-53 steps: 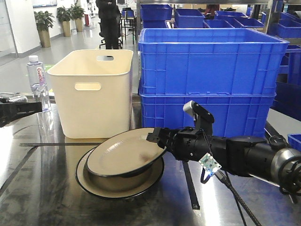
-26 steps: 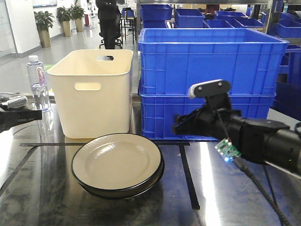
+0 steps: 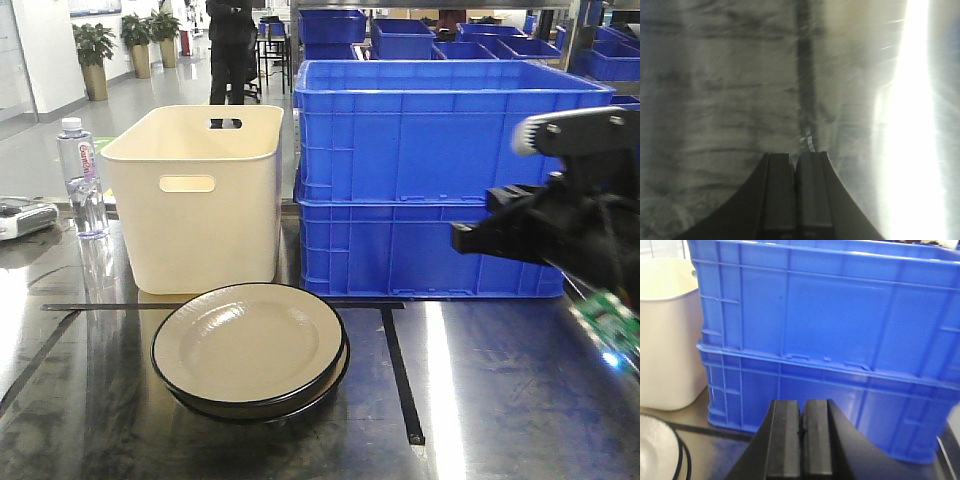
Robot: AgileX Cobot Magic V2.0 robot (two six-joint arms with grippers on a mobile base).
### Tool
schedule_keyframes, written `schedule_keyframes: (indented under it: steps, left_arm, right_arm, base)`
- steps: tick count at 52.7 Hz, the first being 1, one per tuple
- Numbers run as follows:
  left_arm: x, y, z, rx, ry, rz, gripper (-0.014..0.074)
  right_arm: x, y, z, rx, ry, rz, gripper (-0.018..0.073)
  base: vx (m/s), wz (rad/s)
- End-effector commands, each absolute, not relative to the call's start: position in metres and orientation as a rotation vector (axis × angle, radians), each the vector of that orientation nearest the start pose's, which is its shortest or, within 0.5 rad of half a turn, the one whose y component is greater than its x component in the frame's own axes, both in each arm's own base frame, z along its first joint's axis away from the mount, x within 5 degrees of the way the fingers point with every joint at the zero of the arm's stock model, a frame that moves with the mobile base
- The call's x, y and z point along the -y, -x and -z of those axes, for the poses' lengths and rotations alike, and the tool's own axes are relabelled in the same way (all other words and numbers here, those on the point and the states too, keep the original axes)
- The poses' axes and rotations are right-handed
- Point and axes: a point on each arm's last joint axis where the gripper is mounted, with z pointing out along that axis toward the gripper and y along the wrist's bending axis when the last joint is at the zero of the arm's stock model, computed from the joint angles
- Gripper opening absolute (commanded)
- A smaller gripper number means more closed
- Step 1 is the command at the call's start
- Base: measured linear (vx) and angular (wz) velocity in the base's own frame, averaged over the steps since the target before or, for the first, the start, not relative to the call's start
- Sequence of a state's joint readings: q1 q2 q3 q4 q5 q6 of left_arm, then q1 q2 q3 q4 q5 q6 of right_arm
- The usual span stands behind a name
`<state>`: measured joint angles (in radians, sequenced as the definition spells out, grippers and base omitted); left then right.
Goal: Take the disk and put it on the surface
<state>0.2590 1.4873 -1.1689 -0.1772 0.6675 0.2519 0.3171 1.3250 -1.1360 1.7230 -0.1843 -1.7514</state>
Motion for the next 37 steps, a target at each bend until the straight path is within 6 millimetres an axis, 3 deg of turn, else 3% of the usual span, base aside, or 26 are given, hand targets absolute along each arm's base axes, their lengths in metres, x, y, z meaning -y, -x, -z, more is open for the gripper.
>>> schedule_keyframes:
  steps: [1,10,19,29,37]
  left_arm:
    - [-0.064,-0.296,-0.332,-2.206,0.116,-0.099,-0.0001]
    - [-0.036,-0.251,-0.341,-1.999,-0.057,-0.175,-0.0001]
    - [-0.012,-0.198,-0.335,-1.879,-0.112,-0.139,-0.0001]
    - [0.000,-0.134,-0.331,-1.742,-0.045,-0.007,-0.0001]
    - [0.005,-0.101,-0.325,-1.699,-0.021,0.070,-0.0001]
  right_arm:
    - [-0.071,-0.270,-0.407,-1.629,0.160,-0.063,-0.0013]
    - [-0.064,-0.240,-0.384,-1.663,0.187,-0.076,-0.0010]
    - [-0.057,-0.220,-0.374,-1.671,0.186,-0.078,-0.0009]
    - [-0.054,-0.214,-0.370,-1.674,0.176,-0.067,-0.0009]
    - [-0.054,-0.214,-0.370,-1.673,0.176,-0.067,-0.0009]
  base:
    - [0.00,0.00]
    - [0.00,0.00]
    - [0.00,0.00]
    - [0.00,0.00]
    - [0.00,0.00]
